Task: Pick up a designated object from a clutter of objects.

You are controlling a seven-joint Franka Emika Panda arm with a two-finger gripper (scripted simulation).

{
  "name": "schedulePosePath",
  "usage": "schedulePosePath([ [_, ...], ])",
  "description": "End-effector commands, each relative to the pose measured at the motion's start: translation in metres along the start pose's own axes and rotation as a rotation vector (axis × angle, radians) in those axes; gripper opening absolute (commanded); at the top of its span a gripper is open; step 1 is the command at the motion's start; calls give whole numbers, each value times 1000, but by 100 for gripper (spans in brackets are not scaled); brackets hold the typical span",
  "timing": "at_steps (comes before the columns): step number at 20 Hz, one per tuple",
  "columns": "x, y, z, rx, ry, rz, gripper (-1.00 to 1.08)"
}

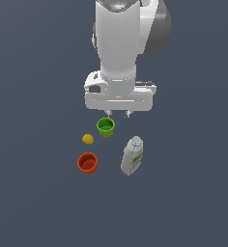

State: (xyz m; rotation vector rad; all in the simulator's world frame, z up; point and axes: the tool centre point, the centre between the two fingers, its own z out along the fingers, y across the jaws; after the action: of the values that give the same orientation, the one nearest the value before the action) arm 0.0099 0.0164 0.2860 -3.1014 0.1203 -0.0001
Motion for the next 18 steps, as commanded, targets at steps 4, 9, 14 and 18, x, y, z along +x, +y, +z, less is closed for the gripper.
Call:
schedulePosePath([
  [4,12,-1,32,33,23,96,28],
  [9,25,2,70,55,55,218,28],
  [14,34,11,106,58,97,348,28],
  [18,40,23,133,47,139,452,28],
])
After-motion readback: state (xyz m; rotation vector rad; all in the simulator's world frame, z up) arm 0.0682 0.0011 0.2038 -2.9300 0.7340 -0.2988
